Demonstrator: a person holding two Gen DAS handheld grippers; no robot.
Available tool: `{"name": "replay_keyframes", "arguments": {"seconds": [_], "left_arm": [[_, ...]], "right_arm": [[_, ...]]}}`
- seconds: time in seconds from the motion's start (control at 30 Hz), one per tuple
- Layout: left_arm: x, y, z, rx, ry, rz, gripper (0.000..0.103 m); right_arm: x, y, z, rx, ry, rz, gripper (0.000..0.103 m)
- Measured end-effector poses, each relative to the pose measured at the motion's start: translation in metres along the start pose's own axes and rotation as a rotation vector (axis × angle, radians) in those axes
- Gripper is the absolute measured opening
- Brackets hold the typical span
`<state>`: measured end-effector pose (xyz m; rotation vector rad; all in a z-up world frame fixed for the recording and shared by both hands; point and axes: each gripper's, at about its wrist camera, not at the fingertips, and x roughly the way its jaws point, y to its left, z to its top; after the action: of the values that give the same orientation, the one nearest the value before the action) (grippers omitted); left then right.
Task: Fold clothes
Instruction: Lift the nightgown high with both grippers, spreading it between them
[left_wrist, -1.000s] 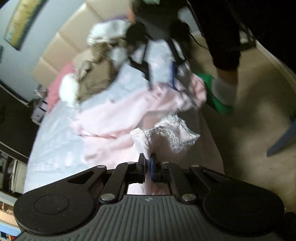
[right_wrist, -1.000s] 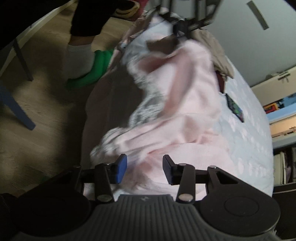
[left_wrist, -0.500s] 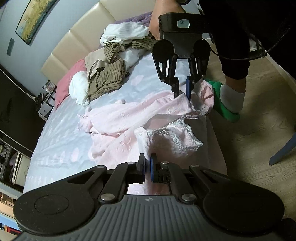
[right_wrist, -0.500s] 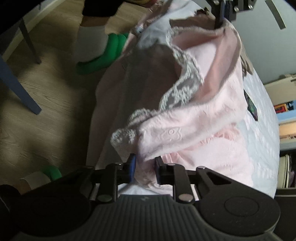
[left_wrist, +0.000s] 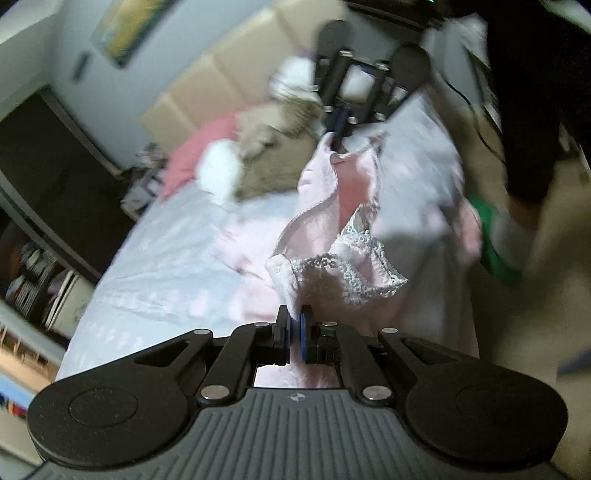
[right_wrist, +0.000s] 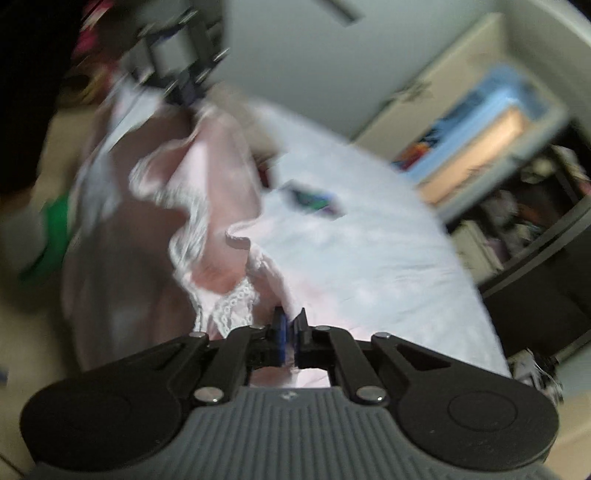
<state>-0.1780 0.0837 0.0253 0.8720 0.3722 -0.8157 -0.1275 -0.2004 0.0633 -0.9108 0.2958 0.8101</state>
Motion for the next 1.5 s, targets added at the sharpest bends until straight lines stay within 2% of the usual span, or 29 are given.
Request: {"name": "replay_keyframes", "arguments": {"seconds": [0.1,0.27,0.5,0.67,0.83,0.93,1.07,1.13,1.33,1.4,1.5], "left_arm": [[-0.022,0.026,0.019,-0.08,-0.054,0.056,0.003],[-0.082,0.065,0.056,-0.126,-0.169,0.109,0.003],[-0.178,0.102,0.124,-0.115,-0.306,0.209,0.003],[-0.247,0.128,0.173,-0.105,-0.404,0.28,0.003],[-0.302,0.125,0.212,-0.062,-0.483,0.33,0.003],[-0.316,0.118,0.22,-0.061,-0.524,0.323,0.003],[-0.3,0.117,0.212,-0.073,-0.497,0.28,0.003],[-0.284,0.12,0.203,-0.084,-0.461,0.247,0.003],[-0.221,0.141,0.17,-0.151,-0.367,0.155,0.003],[-0.192,0.155,0.158,-0.183,-0.337,0.135,0.003],[-0.141,0.178,0.14,-0.238,-0.295,0.113,0.003]], "right_arm": [[-0.035,-0.025,0.024,0.048,-0.048,-0.085,0.004],[-0.099,-0.06,0.062,0.088,-0.109,-0.21,0.004],[-0.188,-0.11,0.115,0.144,-0.195,-0.386,0.004],[-0.229,-0.115,0.132,0.121,-0.229,-0.441,0.004],[-0.269,-0.118,0.148,0.095,-0.262,-0.491,0.004],[-0.293,-0.12,0.157,0.079,-0.281,-0.522,0.004],[-0.324,-0.122,0.169,0.058,-0.307,-0.562,0.004],[-0.313,-0.123,0.163,0.056,-0.282,-0.543,0.004],[-0.244,-0.143,0.135,0.084,-0.189,-0.463,0.004],[-0.213,-0.154,0.125,0.091,-0.156,-0.441,0.004],[-0.147,-0.178,0.106,0.11,-0.098,-0.411,0.004]]}}
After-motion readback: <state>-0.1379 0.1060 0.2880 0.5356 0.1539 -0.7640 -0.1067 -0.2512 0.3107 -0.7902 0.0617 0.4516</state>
